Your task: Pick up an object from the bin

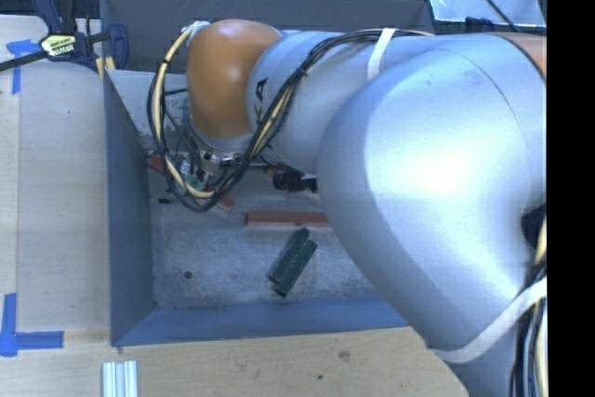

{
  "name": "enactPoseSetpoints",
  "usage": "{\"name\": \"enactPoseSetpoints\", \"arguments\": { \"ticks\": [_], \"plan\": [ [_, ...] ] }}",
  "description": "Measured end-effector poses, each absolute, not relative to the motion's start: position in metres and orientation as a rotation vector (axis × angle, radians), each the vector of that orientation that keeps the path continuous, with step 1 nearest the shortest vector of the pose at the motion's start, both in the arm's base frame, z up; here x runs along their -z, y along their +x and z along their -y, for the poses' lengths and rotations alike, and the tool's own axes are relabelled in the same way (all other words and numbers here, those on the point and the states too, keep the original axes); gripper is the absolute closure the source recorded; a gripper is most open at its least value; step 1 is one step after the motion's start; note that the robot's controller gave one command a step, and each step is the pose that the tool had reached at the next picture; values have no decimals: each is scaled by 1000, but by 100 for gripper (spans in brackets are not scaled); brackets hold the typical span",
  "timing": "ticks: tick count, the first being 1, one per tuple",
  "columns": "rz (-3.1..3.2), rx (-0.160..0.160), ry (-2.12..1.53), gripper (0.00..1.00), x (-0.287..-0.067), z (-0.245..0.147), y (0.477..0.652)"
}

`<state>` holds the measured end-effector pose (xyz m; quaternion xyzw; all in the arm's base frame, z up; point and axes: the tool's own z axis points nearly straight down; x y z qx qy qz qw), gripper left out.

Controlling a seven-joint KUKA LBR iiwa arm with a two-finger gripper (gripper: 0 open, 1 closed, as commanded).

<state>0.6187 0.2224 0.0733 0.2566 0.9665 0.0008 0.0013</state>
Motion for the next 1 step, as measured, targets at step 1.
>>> {"name": "enactPoseSetpoints", "arguments": {
  "ticks": [1],
  "plan": [
    [-3037, 1, 807, 100, -83, -222, 618]
  ]
}}
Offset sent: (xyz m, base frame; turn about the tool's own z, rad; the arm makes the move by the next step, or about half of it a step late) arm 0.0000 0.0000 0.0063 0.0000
